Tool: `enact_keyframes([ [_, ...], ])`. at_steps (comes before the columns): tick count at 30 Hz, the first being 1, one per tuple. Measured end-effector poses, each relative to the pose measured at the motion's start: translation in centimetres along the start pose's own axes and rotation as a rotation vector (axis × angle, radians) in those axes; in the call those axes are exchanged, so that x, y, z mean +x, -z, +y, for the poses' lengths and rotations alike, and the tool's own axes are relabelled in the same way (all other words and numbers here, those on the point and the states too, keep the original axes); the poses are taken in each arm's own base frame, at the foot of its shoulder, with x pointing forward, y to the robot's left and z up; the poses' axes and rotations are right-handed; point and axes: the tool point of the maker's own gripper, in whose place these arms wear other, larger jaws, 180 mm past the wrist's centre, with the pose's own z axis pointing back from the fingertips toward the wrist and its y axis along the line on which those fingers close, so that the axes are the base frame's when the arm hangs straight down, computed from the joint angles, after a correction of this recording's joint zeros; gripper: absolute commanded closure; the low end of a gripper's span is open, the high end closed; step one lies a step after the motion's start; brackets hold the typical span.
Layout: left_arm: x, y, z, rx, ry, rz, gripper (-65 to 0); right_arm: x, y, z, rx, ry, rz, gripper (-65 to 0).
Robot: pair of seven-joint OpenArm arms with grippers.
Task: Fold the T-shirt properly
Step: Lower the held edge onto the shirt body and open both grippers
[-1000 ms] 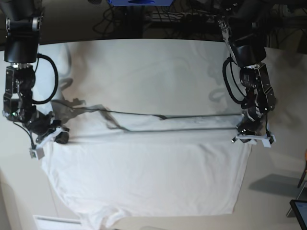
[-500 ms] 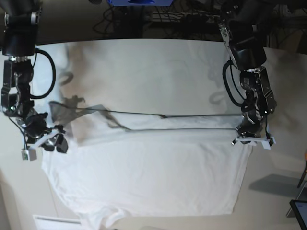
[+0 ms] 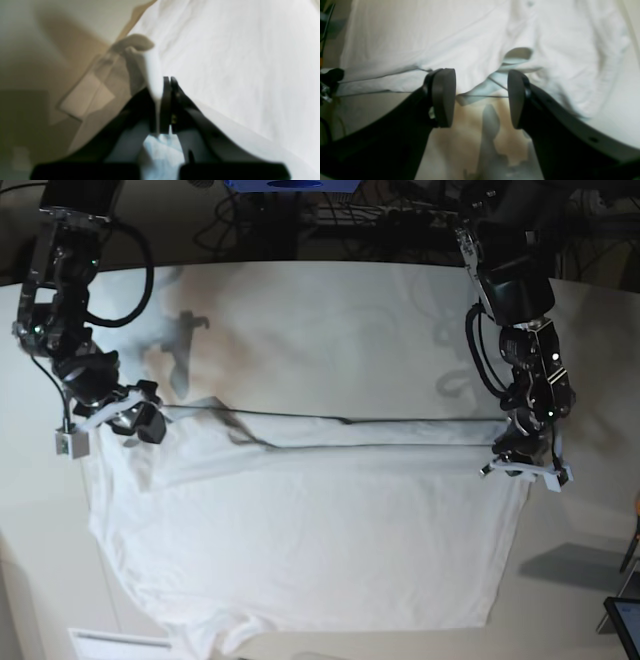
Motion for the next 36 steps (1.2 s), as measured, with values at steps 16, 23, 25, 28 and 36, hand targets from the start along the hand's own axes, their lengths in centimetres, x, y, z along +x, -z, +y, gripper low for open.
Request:
enact_keyframes([
  [16,-0.1,-0.1,-0.3,-0.003,-0.002,-0.003,0.0,-2.9,1.8,-0.5,-0.003,0.094,0.073,-31.8],
  [23,-0.2,-0.1,-0.3,-0.003,-0.003,-0.003,0.0,-3.3,3.2,0.0,0.014,0.143,0.083,-31.8],
  [25,-0.2,-0.1,-0.4,-0.004,-0.003,-0.003,0.0,-3.8,3.7,0.1,0.019,0.162,0.102,-30.8],
  [28,-0.1,-0.1,-0.4,-0.005,-0.004,-0.003,0.0,-3.3,4.3,-0.1,0.016,0.162,0.099,-20.2],
  [36,-0.2,0.0,-0.4,-0.005,-0.005,-0.003,0.0,-2.4,5.1,0.0,0.026,0.173,0.093,-0.7],
])
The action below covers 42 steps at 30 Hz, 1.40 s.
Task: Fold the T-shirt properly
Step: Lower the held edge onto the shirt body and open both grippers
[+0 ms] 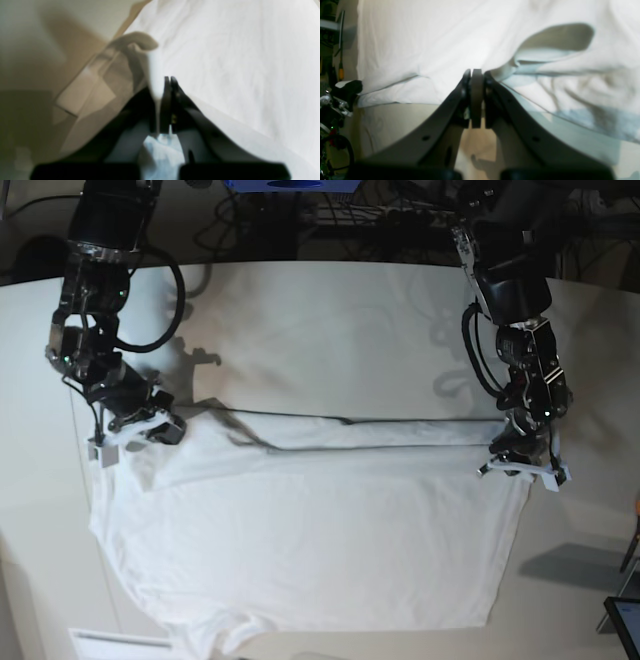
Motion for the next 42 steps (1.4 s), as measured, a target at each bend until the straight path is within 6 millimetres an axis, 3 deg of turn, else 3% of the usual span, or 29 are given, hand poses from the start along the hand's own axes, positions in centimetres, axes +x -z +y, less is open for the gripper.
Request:
enact_keyframes([
  [9,0.4,0.0,-0.2,-0.004,-0.002,-0.006,0.0,4.3,0.8,2.1,0.041,-0.038,-0.047,-0.6],
  [16,0.4,0.0,-0.1,-0.002,-0.007,-0.006,0.0,5.1,2.6,2.0,0.042,-0.007,-0.019,-0.6],
  [22,0.5,0.0,-0.2,-0.004,-0.013,-0.007,-0.7,7.3,3.4,3.1,0.065,-0.006,-0.04,-0.6],
  [24,1.0,0.1,-0.5,-0.009,-0.016,-0.014,-6.6,7.8,3.7,2.9,0.061,-0.005,-0.037,-0.6],
  [28,2.2,0.1,-1.0,-0.018,-0.02,-0.041,-26.0,8.5,4.0,2.2,0.04,-0.029,-0.024,-0.6],
  [30,2.1,0.1,-1.0,-0.018,-0.019,-0.04,-31.7,9.0,4.2,2.6,0.04,-0.059,-0.043,-0.6],
  [42,4.5,0.2,-1.7,-0.027,-0.026,-0.076,-34.9,9.9,7.4,5.1,0.066,-0.132,-0.037,-0.4],
])
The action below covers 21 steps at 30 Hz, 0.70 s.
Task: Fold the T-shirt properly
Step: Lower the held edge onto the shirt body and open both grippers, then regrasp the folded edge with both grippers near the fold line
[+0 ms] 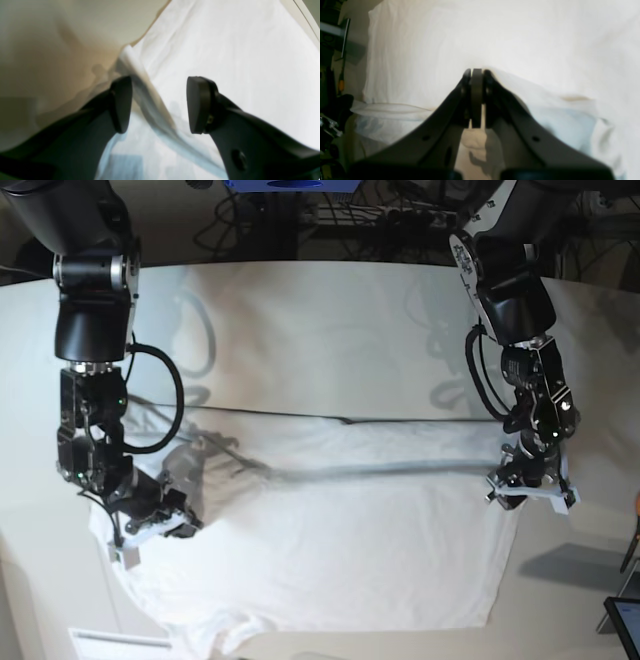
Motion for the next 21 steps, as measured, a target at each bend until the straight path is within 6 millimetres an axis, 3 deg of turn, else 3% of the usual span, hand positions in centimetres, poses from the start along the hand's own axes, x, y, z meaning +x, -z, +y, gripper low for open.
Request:
enact_keyframes([
  [7,0.5,-0.1,0.1,0.002,0.004,-0.01,-34.9,0.2,1.8,1.6,0.015,-0.052,0.018,-0.4],
  [14,2.1,-0.9,0.1,-0.003,0.026,-0.054,-34.9,0.6,3.1,0.7,-0.018,-0.071,0.023,-1.7],
  [18,3.4,-2.3,-0.3,-0.014,0.06,-0.11,-34.9,1.2,3.4,-0.1,-0.04,-0.091,-0.009,-9.4],
  [21,2.6,-2.7,0.1,-0.009,0.073,-0.103,-34.9,2.2,3.2,-0.8,-0.053,-0.094,-0.059,-17.1],
])
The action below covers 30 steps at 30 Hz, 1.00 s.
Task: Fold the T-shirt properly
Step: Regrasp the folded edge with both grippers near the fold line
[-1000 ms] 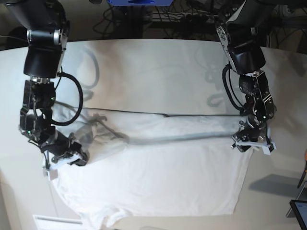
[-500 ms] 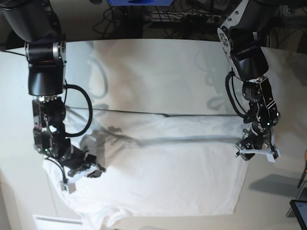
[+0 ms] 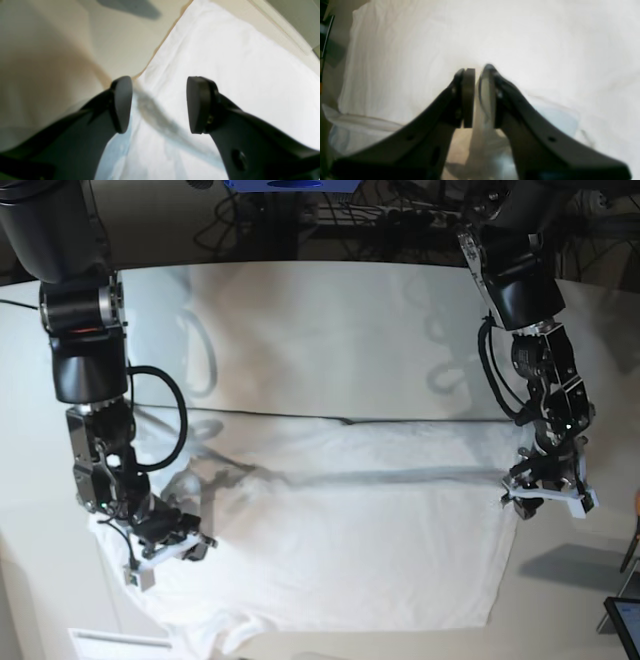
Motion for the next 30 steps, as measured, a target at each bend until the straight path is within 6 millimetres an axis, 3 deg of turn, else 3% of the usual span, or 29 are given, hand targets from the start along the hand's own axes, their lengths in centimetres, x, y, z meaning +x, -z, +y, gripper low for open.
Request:
enact_keyframes([
  [2,-0.8,-0.1,0.3,0.005,0.005,0.016,-34.9,1.2,-0.1,-0.1,-0.002,-0.002,-0.061,-20.6],
  [6,-2.3,-0.4,0.4,0.005,0.009,0.044,-34.9,3.1,-0.7,0.6,0.046,-0.044,-0.147,-21.2],
  [9,-3.4,-1.0,1.1,0.019,0.026,0.059,-34.9,4.5,-2.6,0.7,0.081,-0.106,-0.192,-21.2],
  [11,-4.0,-1.5,1.6,0.021,0.039,0.068,-34.9,4.3,-4.2,0.0,0.073,-0.142,-0.198,-21.2],
  [15,-4.9,-2.2,2.3,0.032,0.054,0.08,-34.9,0.6,-7.1,0.1,0.073,-0.159,-0.162,-21.0],
  [20,-5.3,-2.5,2.7,0.039,0.06,0.084,-34.8,-3.2,-9.5,-1.6,-0.028,-0.004,-0.104,-21.0],
  [22,-5.4,-2.5,2.6,0.036,0.06,0.086,-34.6,-4.4,-10.3,-1.3,-0.019,0.025,-0.098,-21.5],
  [26,-5.6,-2.6,2.7,0.036,0.063,0.092,-34.6,-7.9,-10.0,-0.5,-0.01,0.09,-0.027,-21.5],
  [30,-5.7,-2.6,2.7,0.036,0.063,0.093,-34.4,-7.5,-9.7,0.2,0.008,0.062,-0.036,-21.5],
])
